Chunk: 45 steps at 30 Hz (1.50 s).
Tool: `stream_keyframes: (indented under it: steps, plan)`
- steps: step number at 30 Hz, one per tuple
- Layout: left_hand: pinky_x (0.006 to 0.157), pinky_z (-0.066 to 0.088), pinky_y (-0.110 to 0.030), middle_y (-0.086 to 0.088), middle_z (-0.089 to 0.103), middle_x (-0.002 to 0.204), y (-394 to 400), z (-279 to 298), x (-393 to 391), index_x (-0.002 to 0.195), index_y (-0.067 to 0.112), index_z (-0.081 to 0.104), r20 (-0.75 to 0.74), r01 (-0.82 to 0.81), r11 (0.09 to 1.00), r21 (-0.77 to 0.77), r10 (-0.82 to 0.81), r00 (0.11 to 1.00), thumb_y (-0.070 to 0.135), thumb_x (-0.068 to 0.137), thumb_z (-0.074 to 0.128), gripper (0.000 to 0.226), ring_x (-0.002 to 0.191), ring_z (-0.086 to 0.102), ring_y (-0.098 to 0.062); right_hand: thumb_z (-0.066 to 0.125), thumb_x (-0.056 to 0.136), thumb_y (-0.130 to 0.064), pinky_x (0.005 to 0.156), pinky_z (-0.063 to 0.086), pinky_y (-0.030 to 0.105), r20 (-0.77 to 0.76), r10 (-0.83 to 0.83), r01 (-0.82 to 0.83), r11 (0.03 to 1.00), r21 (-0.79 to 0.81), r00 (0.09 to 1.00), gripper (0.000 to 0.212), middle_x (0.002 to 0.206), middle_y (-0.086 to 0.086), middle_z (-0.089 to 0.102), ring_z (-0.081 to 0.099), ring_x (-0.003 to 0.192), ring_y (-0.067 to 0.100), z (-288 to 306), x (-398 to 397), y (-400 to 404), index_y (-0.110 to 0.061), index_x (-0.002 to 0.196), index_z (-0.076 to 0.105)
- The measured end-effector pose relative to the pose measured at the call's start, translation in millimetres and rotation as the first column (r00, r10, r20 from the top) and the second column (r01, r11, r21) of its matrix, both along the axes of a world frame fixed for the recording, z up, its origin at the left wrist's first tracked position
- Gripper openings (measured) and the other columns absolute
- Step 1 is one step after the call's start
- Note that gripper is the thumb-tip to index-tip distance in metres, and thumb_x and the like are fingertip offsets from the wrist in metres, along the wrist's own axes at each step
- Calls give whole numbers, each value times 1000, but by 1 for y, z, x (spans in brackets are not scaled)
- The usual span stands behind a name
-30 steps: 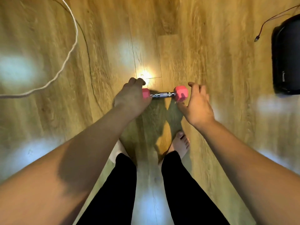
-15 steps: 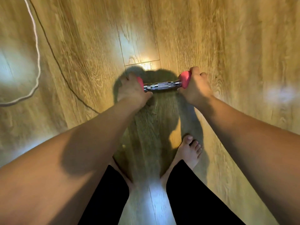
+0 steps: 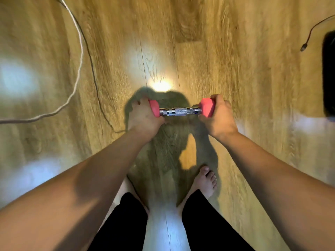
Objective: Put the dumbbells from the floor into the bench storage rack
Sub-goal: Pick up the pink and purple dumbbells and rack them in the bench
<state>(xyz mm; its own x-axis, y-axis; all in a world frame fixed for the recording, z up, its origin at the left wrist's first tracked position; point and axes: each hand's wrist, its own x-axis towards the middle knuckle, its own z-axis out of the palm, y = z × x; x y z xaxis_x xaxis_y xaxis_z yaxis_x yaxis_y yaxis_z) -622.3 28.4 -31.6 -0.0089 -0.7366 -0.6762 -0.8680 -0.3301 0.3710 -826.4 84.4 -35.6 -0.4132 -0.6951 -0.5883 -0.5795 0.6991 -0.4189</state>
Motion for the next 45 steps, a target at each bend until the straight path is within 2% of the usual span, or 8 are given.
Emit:
stream_keyframes:
  steps: [3, 8, 14, 19, 28, 35, 41, 45]
  plan:
    - [84, 54, -47, -9, 44, 120, -31, 46, 7, 127, 19, 43, -56, -7, 996, -87, 3, 998, 32, 68, 78, 70, 95, 59, -32, 76, 78, -21, 90, 48, 39, -20, -18, 16, 994, -105, 1000, 61, 118, 10, 51, 53, 100, 27, 45, 4, -29, -18, 130, 44]
    - [77, 53, -47, -7, 43, 116, -97, 127, 18, 126, 22, 45, -106, -51, 973, -225, 27, 994, 30, 70, 77, 65, 92, 59, -34, 75, 77, -17, 82, 32, 19, -33, -21, 12, 968, -250, 999, 62, 121, 7, 50, 41, 96, 10, 133, 12, -93, -17, 132, 45]
    - [94, 47, -42, -2, 43, 122, -183, 209, 35, 130, 25, 46, -167, -129, 934, -333, 77, 983, 28, 71, 77, 67, 108, 51, -27, 78, 76, -18, 72, 30, 18, -53, -7, -17, 899, -437, 999, 61, 116, 5, 49, 37, 88, 0, 216, 23, -180, -20, 129, 47]
    - [93, 46, -42, 4, 43, 116, -247, 232, 46, 127, 29, 44, -213, -219, 875, -432, 137, 967, 29, 69, 78, 67, 109, 51, -24, 79, 77, -21, 78, 36, 24, -26, 39, -47, 863, -504, 999, 64, 117, -3, 46, 47, 100, 10, 240, 30, -255, -23, 132, 47]
    - [94, 45, -34, 17, 38, 117, -349, 182, 33, 136, 27, 40, -322, -381, 806, -454, 250, 913, 24, 71, 81, 77, 115, 49, -15, 77, 79, -24, 87, 35, 20, -70, 67, -94, 827, -555, 995, 67, 117, -5, 43, 42, 102, 3, 193, 18, -370, -25, 137, 45]
    - [93, 50, -41, 7, 41, 132, -424, 129, 12, 143, 28, 35, -349, -402, 782, -476, 251, 903, 24, 70, 82, 87, 117, 48, -21, 76, 81, -28, 90, 41, 27, -82, 17, -63, 788, -612, 997, 68, 117, -7, 37, 41, 103, 4, 142, 4, -433, -26, 140, 40]
    - [87, 50, -46, -9, 51, 115, -464, 105, 3, 120, 10, 50, -373, -415, 764, -493, 245, 895, 39, 67, 71, 65, 104, 55, -32, 74, 82, -28, 94, 43, 34, -98, 30, -89, 724, -684, 995, 69, 116, -7, 35, 43, 112, 15, 122, -5, -474, -21, 142, 40]
    - [88, 50, -46, -16, 58, 108, -485, 102, 0, 108, 2, 57, -298, -372, 773, -514, 245, 922, 42, 69, 75, 59, 103, 57, -34, 73, 83, -30, 94, 37, 25, -119, -2, -84, 696, -713, 993, 70, 121, -3, 39, 43, 114, 15, 114, -9, -485, -15, 142, 39]
